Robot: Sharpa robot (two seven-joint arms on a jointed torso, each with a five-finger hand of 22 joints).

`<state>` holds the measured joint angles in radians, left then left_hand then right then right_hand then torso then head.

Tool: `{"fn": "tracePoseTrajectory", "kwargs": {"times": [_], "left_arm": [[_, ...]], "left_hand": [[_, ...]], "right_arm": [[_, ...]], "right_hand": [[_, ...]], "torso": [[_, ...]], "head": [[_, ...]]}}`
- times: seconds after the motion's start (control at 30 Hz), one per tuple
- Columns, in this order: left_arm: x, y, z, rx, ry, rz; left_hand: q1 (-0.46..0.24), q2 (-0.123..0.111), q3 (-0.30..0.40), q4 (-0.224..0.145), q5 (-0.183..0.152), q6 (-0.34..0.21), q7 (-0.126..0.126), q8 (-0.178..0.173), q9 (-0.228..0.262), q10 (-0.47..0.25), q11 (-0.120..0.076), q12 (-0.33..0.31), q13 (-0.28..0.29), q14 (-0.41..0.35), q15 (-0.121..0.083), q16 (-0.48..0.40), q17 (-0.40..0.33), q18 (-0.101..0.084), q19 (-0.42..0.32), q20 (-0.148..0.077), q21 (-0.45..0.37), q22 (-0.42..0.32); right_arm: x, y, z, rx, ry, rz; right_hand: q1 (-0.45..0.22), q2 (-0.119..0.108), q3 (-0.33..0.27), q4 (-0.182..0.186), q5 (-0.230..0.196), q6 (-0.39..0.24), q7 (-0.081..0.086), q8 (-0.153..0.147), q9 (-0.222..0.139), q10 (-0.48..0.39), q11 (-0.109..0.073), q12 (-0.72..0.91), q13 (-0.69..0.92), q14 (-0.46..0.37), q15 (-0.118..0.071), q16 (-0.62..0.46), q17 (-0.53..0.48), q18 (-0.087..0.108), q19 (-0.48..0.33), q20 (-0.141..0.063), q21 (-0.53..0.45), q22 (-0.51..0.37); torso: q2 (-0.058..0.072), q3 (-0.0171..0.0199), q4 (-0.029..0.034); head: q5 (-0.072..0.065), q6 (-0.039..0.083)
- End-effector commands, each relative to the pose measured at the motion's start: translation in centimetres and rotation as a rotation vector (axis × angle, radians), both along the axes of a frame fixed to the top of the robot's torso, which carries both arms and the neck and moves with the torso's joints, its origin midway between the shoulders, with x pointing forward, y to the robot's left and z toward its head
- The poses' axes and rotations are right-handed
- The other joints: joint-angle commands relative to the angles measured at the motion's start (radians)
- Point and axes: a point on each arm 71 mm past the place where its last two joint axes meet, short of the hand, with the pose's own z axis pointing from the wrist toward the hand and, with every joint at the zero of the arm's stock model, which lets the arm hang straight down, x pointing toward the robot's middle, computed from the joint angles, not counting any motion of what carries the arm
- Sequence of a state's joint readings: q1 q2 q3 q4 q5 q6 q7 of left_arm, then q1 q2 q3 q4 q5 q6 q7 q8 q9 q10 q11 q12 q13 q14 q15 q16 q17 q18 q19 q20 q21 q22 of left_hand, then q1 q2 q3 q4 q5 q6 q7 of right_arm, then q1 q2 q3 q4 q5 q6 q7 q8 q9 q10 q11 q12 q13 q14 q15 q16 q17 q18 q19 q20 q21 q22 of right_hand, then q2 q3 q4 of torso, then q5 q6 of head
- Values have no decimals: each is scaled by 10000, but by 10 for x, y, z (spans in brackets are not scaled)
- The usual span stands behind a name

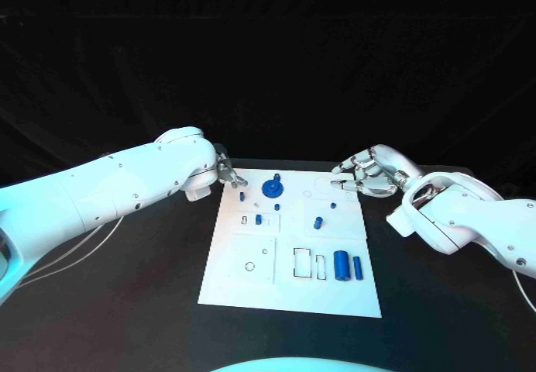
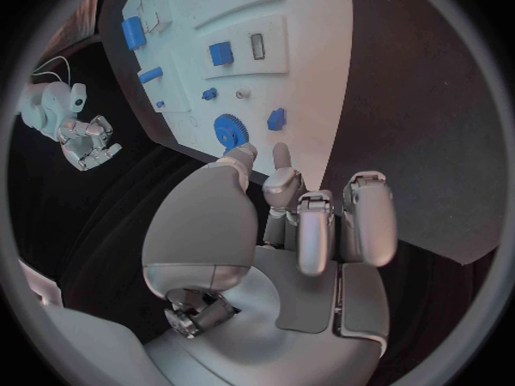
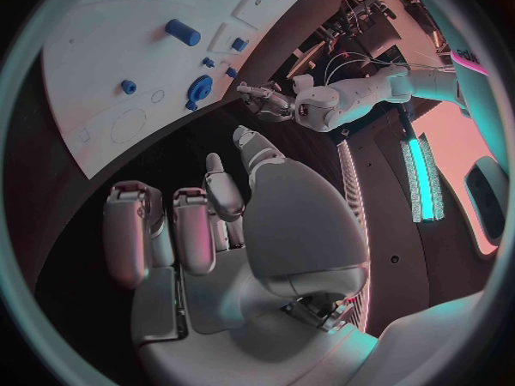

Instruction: Assemble the parts on the task board

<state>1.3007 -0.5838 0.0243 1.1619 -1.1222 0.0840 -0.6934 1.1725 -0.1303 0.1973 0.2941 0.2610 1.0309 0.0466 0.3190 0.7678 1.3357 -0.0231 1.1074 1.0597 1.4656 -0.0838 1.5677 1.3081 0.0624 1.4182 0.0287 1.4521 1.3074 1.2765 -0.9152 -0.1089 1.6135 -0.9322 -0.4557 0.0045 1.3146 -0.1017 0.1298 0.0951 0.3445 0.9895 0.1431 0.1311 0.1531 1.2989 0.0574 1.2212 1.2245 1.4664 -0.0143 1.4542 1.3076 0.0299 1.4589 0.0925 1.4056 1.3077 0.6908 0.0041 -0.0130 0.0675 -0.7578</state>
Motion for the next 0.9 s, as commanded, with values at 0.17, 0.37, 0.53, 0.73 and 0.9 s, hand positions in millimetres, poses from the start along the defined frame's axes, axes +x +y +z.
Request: {"fn": "tracePoseTrajectory", "kwargs": {"times": [0.17,0.37,0.53,0.73,0.9], "left_arm": [[3,-4,-5,499,138,-448],[5,-7,-8,621,240,-518],[5,-8,-11,706,356,-572],[5,-10,-14,738,469,-651],[5,-11,-15,771,573,-696]], "left_hand": [[-395,-100,-194,6,20,24,100,-101,-91,-91,88,-40,-44,1052,137,31,2627,-39,-114,60,-85,116],[-692,-58,-617,-5,2,56,107,-132,-137,-104,101,-14,-44,1052,152,31,2627,-34,-128,86,-100,102],[-683,-29,-650,-12,7,60,103,-134,-142,-105,99,-7,-40,1052,152,31,2627,-35,-125,88,-99,107],[-656,8,-670,-17,14,69,99,-133,-145,-100,95,10,-26,1052,151,31,2627,-37,-118,90,-94,117],[-600,49,-688,-24,21,77,92,-134,-150,-102,90,17,-22,1052,147,31,2627,-37,-118,91,-95,119]], "right_arm": [[-1,3,-1,-66,14,188],[-1,4,-1,-59,13,213],[-1,4,-1,-57,13,223],[-1,4,-1,-59,19,228],[-1,4,-1,-59,26,242]], "right_hand": [[-76,-17,-73,-3,53,50,-17,39,11,-65,-4,-25,-11,560,-9,-36,677,167,-50,18,-53,1418],[-74,-14,-75,-2,68,50,-18,40,11,-65,-5,-26,-13,560,-10,-37,676,167,-49,17,-54,1419],[-74,-14,-75,-2,68,50,-18,40,11,-65,-5,-26,-13,560,-10,-37,676,167,-49,17,-54,1419],[-74,-14,-75,-2,68,50,-18,40,11,-65,-5,-26,-13,560,-10,-37,676,167,-49,17,-54,1419],[-80,-11,-82,3,79,50,-18,42,12,-52,-4,-11,1,564,-10,-31,689,165,-43,16,-49,1424]], "torso": [[6,-2,-16],[5,9,-19],[5,5,-17],[0,10,-10],[-2,13,-9]], "head": [[20,-22],[2,-32],[6,-47],[-11,-57],[-6,-61]]}}
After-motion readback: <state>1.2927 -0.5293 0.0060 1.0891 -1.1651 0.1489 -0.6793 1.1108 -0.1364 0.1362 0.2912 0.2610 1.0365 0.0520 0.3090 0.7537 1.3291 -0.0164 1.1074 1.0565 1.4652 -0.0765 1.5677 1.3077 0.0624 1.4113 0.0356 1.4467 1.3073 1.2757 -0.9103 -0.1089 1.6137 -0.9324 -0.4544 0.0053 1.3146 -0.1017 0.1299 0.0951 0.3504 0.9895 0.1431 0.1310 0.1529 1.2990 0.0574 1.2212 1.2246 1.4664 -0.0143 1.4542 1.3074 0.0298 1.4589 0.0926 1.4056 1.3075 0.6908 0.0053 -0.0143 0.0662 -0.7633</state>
